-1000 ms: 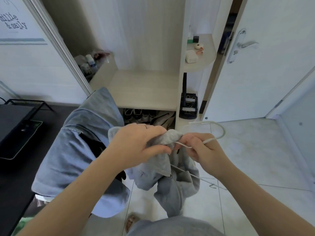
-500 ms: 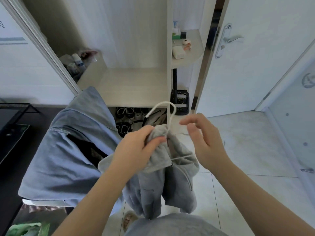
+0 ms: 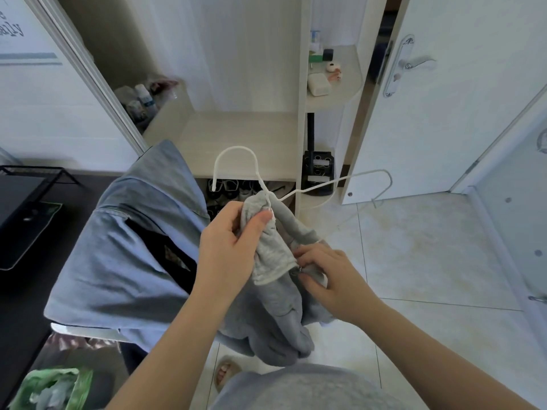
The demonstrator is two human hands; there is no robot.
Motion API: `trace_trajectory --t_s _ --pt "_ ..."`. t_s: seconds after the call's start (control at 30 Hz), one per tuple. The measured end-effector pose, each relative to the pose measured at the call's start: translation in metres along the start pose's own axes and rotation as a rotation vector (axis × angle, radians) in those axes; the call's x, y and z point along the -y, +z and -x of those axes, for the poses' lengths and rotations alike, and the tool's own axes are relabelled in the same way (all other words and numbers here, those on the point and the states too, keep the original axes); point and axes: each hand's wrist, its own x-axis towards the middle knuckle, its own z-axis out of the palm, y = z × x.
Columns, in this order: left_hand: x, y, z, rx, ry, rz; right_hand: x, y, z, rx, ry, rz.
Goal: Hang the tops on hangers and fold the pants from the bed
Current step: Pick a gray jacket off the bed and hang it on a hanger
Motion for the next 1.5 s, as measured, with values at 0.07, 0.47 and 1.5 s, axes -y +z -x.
trace_trajectory --t_s 0.07,0.47,1.5 --pt "0.002 0.000 0.002 -0.018 -0.012 0.006 0.000 0.004 0.007 0.010 -0.024 -0.017" --pt "0.008 0.001 0.004 -0.004 0.007 0.015 -0.039 0.012 0.011 0.377 0.274 0.363" --pt "0.022 -0.002 -0.025 0.417 0.141 -0.578 0.047 -0.080 -0.067 -0.088 -0.249 -0.027"
